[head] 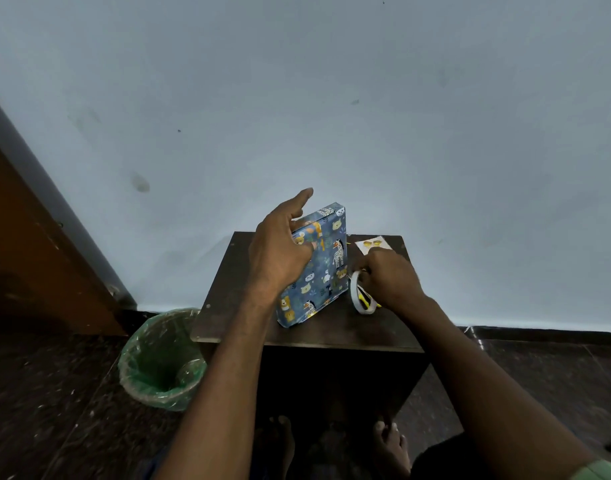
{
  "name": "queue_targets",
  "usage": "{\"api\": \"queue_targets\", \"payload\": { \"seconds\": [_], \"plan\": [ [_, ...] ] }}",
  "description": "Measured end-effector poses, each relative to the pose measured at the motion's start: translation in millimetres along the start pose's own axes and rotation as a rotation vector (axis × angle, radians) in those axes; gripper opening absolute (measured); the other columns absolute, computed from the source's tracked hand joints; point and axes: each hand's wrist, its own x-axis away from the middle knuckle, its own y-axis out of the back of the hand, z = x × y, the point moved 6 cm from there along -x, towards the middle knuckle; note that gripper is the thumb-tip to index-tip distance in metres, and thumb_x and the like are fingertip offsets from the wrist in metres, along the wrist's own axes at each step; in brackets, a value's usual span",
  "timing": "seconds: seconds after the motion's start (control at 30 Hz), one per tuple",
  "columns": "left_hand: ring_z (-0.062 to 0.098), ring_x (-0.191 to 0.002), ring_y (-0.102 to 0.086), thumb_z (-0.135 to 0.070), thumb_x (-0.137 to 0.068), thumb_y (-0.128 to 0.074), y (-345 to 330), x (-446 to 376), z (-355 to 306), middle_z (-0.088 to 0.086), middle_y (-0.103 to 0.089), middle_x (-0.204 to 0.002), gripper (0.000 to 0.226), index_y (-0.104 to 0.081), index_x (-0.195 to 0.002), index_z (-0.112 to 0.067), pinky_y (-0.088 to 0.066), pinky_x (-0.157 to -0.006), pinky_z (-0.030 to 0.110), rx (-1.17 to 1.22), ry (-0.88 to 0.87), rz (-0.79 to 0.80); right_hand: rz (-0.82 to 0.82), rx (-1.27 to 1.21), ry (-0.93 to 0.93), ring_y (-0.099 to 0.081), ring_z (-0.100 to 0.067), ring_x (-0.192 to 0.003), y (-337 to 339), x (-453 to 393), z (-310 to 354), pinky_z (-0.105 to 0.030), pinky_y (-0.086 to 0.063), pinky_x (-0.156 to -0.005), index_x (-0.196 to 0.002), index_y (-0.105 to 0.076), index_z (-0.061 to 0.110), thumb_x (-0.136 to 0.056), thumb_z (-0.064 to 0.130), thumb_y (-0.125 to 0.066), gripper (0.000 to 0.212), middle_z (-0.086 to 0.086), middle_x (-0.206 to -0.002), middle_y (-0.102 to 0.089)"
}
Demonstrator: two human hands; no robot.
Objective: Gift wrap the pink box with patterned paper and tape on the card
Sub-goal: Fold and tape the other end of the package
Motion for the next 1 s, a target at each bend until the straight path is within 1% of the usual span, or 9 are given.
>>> {"api": "queue_targets", "payload": {
  "seconds": [0.2,0.3,0.37,0.47,0.53,0.67,0.8,0.9,1.0],
  "plan": [
    [-0.008,-0.119,-0.062,0.0,-0.079,-0.079,-0.6,-3.4,9.1,-0.016,-0.059,-0.145,0.1,-0.042,-0.158,-0.049,-0.061,-0.099,0.042,0.063,-0.052,-0.026,0.035,-0.05,-0.043,-0.068,-0.033,-0.104,-18.8,-6.9,-2.3,-0.036,-0.054,-0.076,-0.111,-0.079,0.026,-0.089,0.015,-0.064,0.029,-0.005,-0.107,-0.074],
    [-0.017,-0.116,-0.058,0.006,-0.08,-0.08,-0.5,-4.1,10.3,-0.012,-0.056,-0.147,0.098,-0.045,-0.159,-0.039,-0.059,-0.096,0.026,0.143,-0.08,-0.044,-0.385,-0.264,0.012,-0.066,-0.026,-0.092,23.4,-3.2,15.0,-0.038,-0.052,-0.073,-0.098,-0.075,0.018,-0.087,0.013,-0.061,0.019,-0.002,-0.093,-0.067],
    [-0.013,-0.122,-0.058,0.009,-0.08,-0.079,-0.4,-3.3,8.0,-0.01,-0.054,-0.149,0.094,-0.048,-0.158,-0.033,-0.056,-0.092,0.016,0.189,-0.097,-0.057,-0.615,-0.455,0.21,-0.065,-0.021,-0.103,55.9,4.2,40.4,-0.036,-0.054,-0.084,-0.11,-0.071,0.012,-0.088,0.01,-0.066,0.023,-0.001,-0.11,-0.067],
    [0.0,-0.129,-0.058,0.014,-0.08,-0.075,1.7,0.4,4.4,-0.008,-0.052,-0.152,0.087,-0.053,-0.155,-0.026,-0.055,-0.095,0.018,0.236,-0.135,-0.083,-0.499,-0.576,0.45,-0.05,-0.02,-0.142,64.5,4.0,74.8,-0.037,-0.042,-0.115,-0.138,-0.062,0.008,-0.088,0.005,-0.072,0.051,-0.003,-0.147,-0.058],
    [0.005,-0.131,-0.059,0.018,-0.081,-0.07,4.8,4.1,2.3,-0.007,-0.052,-0.154,0.085,-0.054,-0.153,-0.022,-0.058,-0.097,0.023,0.306,-0.152,-0.107,-0.378,-0.58,0.493,-0.043,-0.017,-0.149,51.8,1.8,83.3,-0.043,-0.035,-0.122,-0.144,-0.058,0.009,-0.088,0.004,-0.071,0.057,-0.002,-0.154,-0.054],
    [0.011,-0.126,-0.063,0.019,-0.082,-0.069,17.3,15.0,1.2,-0.003,-0.058,-0.149,0.071,-0.064,-0.141,-0.019,-0.059,-0.089,0.023,0.417,-0.174,-0.263,-0.395,-0.501,0.505,-0.055,-0.02,-0.137,40.8,-3.5,82.8,-0.048,-0.041,-0.115,-0.13,-0.07,0.01,-0.086,0.011,-0.078,0.045,-0.004,-0.138,-0.066],
    [0.017,-0.125,-0.065,0.008,-0.075,-0.08,28.5,24.3,15.4,-0.004,-0.063,-0.139,0.057,-0.077,-0.122,-0.023,-0.056,-0.088,0.027,0.241,-0.234,-0.41,-0.483,-0.541,0.441,-0.063,-0.02,-0.122,45.5,-3.0,85.3,-0.04,-0.053,-0.1,-0.116,-0.077,0.009,-0.082,0.01,-0.086,0.035,-0.005,-0.129,-0.07],
    [0.013,-0.127,-0.065,-0.002,-0.073,-0.085,26.8,26.9,30.3,-0.004,-0.065,-0.138,0.05,-0.08,-0.117,-0.027,-0.054,-0.095,0.027,0.326,-0.146,-0.379,-0.489,-0.531,0.451,-0.067,-0.021,-0.113,47.8,-3.4,90.3,-0.038,-0.056,-0.093,-0.111,-0.079,0.007,-0.081,0.007,-0.086,0.03,-0.005,-0.119,-0.072],
    [0.016,-0.128,-0.066,-0.007,-0.071,-0.09,18.3,28.6,42.5,-0.006,-0.066,-0.137,0.046,-0.083,-0.114,-0.023,-0.059,-0.102,0.043,0.453,-0.032,-0.337,-0.483,-0.496,0.457,-0.066,-0.021,-0.104,51.2,-4.6,92.2,-0.039,-0.055,-0.086,-0.109,-0.079,0.007,-0.082,0.007,-0.085,0.028,-0.004,-0.109,-0.072]
  ]
}}
